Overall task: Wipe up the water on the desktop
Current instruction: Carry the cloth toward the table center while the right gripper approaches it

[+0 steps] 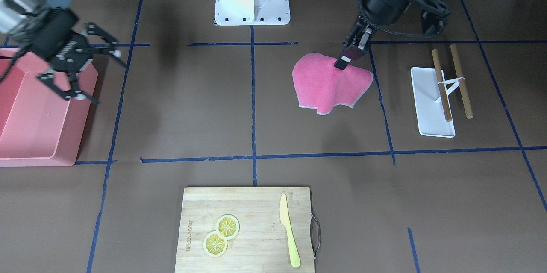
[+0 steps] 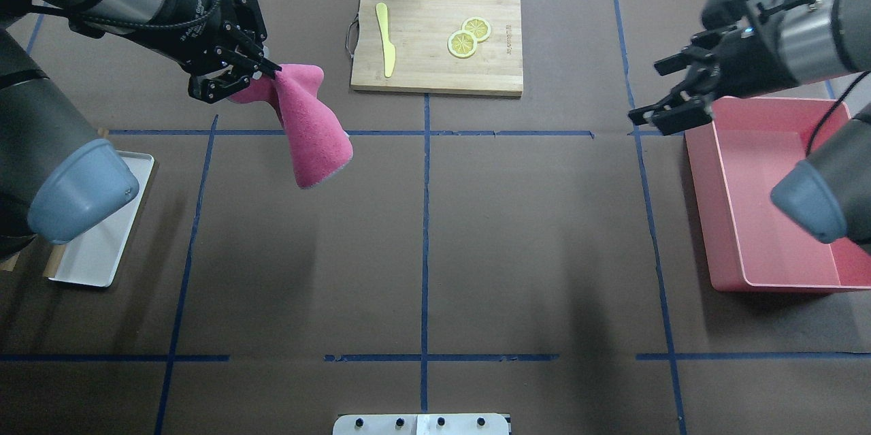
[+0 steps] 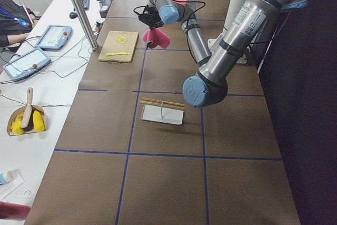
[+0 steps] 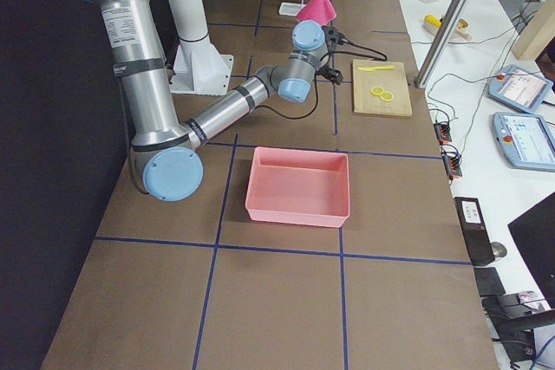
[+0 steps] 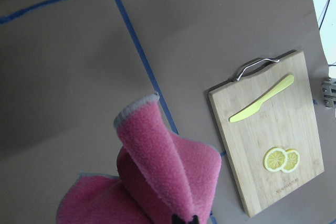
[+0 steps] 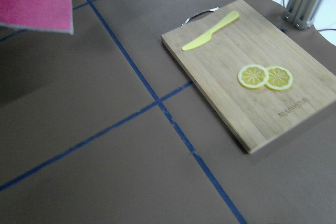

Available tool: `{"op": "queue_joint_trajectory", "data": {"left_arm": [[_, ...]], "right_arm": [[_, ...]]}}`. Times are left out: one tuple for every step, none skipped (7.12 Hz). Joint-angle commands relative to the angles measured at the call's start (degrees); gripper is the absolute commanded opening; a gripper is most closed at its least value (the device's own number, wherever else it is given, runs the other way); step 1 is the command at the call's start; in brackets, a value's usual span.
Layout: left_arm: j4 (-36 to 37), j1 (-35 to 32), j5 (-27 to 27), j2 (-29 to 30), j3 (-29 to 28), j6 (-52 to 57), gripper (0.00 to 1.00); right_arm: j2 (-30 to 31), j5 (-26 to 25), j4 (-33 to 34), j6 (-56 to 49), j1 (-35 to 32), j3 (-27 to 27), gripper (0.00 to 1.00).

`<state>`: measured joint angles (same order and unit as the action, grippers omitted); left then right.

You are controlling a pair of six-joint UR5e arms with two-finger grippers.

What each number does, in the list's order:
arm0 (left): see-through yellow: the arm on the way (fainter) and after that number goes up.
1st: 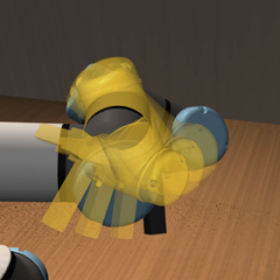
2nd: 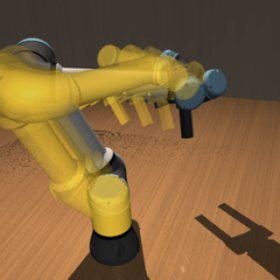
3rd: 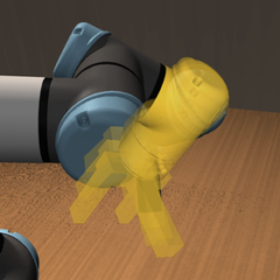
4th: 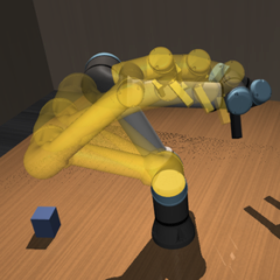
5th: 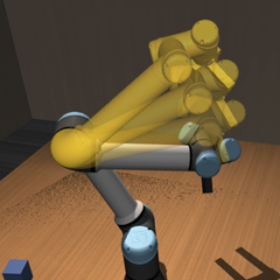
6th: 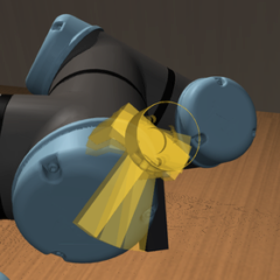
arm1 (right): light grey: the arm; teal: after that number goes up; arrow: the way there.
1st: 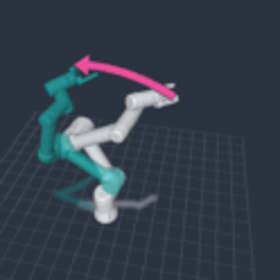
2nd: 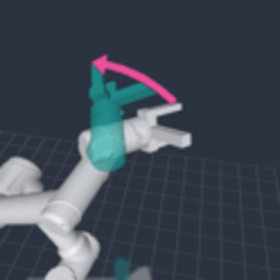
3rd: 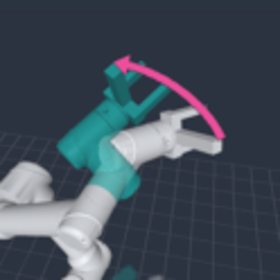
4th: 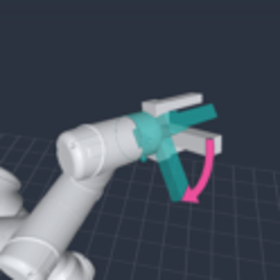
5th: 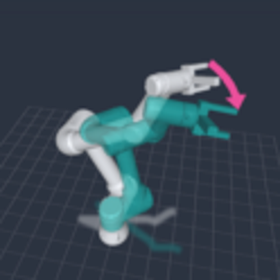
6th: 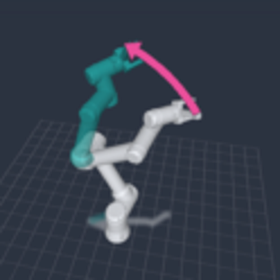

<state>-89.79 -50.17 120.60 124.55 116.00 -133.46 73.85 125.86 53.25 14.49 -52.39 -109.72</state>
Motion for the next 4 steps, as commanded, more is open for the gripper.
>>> {"op": "queue_joint_trajectory", "data": {"left_arm": [[1.98, 3.75, -5.09, 3.32, -0.69, -5.31, 0.0], [2.16, 3.85, -5.2, 4.55, -1.3, -7.58, 0.0], [2.16, 4.2, -5.38, 5.87, -1.83, -10.65, 0.0], [2.16, 4.9, -5.55, 6.49, -2.01, -11.9, 0.0]], "right_arm": [[-6.69, -11.83, 0.63, 4.83, 10.26, 0.38, 1.0], [-9.22, -12.91, 0.63, 5.36, 12.73, 0.38, 1.0], [-10.38, -17.19, 0.63, 7.72, 15.97, 0.21, 1.0], [-11.61, -20.54, 0.72, 7.74, 18.96, 0.47, 1.0]]}}
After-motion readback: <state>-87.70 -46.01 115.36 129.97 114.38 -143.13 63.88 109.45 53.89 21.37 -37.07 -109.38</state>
